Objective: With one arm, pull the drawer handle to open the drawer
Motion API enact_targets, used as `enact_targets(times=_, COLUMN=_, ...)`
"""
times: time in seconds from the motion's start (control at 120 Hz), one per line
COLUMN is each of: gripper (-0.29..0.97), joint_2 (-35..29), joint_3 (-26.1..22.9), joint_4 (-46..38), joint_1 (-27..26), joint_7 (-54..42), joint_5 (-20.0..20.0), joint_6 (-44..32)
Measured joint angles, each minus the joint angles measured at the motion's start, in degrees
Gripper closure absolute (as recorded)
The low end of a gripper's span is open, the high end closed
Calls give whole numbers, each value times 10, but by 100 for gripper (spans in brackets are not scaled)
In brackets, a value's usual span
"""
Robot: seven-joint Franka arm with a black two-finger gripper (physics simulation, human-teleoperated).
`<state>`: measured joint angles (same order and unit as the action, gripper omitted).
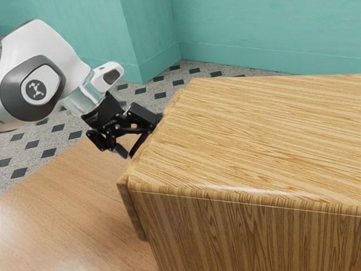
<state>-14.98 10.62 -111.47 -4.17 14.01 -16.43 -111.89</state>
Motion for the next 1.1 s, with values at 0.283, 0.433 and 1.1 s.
enact_targets(times=0.283, gripper=0, joint_2=-84, joint_3=82, joint_4=-68, joint_1=-46, joint_7=8, joint_5=35, joint_6=3)
enact_targets(times=0.433, gripper=0, joint_2=-124, joint_3=132, joint_4=-88, joint_1=-82, joint_7=13, joint_5=72, joint_6=9)
enact_targets(times=1.1, gripper=1, joint_2=-232, joint_3=215, joint_4=-85, joint_1=-129, joint_7=46, joint_5=203, joint_6=64)
